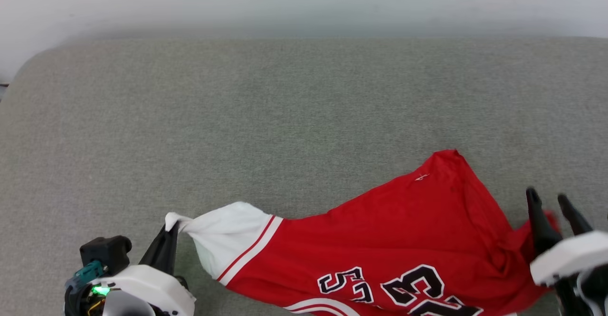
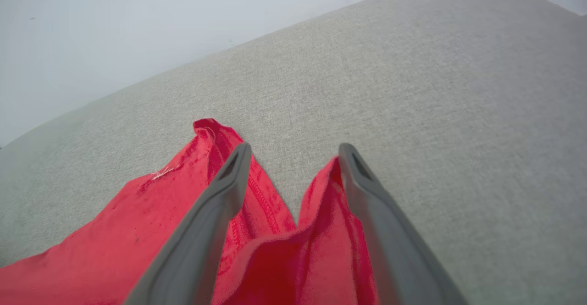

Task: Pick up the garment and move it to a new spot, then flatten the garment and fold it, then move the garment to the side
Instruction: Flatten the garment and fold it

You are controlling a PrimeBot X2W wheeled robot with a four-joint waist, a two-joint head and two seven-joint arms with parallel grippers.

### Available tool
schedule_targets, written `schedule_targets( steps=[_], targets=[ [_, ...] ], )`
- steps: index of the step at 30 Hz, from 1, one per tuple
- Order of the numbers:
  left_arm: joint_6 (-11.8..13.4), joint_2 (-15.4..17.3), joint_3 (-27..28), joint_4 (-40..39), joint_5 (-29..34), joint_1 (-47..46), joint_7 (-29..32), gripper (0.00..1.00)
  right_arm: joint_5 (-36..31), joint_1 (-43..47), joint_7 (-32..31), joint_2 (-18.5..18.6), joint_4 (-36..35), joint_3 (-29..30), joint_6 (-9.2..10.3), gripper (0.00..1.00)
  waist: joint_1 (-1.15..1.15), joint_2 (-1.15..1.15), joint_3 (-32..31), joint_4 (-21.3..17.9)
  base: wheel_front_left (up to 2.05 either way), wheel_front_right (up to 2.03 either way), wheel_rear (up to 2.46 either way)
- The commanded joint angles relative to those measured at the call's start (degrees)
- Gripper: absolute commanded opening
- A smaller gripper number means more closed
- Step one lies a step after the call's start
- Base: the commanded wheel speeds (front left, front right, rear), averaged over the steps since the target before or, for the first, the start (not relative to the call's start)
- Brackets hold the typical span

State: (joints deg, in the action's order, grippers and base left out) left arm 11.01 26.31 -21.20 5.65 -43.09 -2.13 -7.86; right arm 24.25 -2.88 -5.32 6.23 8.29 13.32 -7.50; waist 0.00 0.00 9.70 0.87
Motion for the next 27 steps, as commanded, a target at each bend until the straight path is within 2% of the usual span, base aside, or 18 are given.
schedule_targets(
  steps=[1, 7, 13, 17, 21, 27],
  targets=[
    [-0.3, -0.3, -0.2, -0.2, 0.4, -1.3, 0.0, 0.00, -0.8, -2.6, 0.0, 1.3, 1.0, -1.1, 0.02, 1.00, 0.00, 0.00, 0.6, 0.8, 0.00, 0.00, 0.00],
    [-1.4, -1.4, -1.7, 0.5, 1.0, -4.2, -0.2, 0.00, -1.1, -11.7, -6.6, 6.5, 5.2, -7.5, 0.02, 1.00, 0.00, 0.00, 1.8, 3.1, 0.00, 0.00, 0.00],
    [-2.3, -2.6, -2.2, 1.2, 1.1, -6.7, -1.0, 0.00, 0.4, -18.4, -21.3, 12.2, 7.8, -15.0, 0.03, 1.00, 0.00, 0.00, 3.9, 4.6, 0.00, 0.00, 0.00],
    [-3.1, -3.1, -2.8, 1.8, 1.4, -8.2, -1.7, 0.00, 1.7, -22.0, -28.9, 15.5, 8.6, -19.7, 0.02, 1.00, 0.00, 0.00, 5.7, 6.0, 0.00, 0.00, 0.00],
    [-3.9, -3.9, -3.1, 2.6, 1.4, -9.7, -2.5, 0.00, 2.1, -25.0, -33.0, 18.1, 9.3, -24.0, 0.03, 1.00, 0.00, 0.00, 7.6, 6.8, 0.00, 0.00, 0.00],
    [-4.9, -4.6, -3.4, 4.0, 1.4, -11.5, -3.3, 0.00, 3.2, -26.6, -39.4, 19.5, 14.7, -31.1, 0.02, 1.00, 0.00, 0.00, 9.7, 7.5, 0.00, 0.00, 0.00]
  ],
)
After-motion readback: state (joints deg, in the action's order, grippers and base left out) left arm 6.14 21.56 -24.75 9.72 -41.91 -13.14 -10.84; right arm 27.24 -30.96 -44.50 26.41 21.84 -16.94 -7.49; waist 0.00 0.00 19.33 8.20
